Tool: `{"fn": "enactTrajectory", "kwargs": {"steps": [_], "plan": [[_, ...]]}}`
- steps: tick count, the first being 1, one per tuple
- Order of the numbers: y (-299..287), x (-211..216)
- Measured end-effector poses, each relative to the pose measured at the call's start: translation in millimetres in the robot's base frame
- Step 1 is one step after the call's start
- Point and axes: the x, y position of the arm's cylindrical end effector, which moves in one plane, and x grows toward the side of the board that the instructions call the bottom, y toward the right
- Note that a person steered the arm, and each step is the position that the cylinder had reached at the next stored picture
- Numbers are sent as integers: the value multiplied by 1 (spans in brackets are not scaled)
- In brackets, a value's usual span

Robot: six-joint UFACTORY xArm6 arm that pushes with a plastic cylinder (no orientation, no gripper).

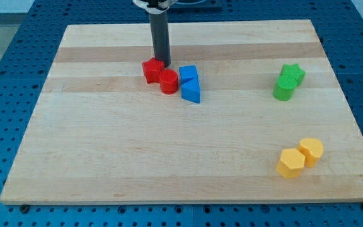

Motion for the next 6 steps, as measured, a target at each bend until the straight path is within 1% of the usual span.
{"fn": "enactTrajectory", "kwargs": {"steps": [2,3,6], "plan": [[-36,23],[-42,41],[-40,105]]}}
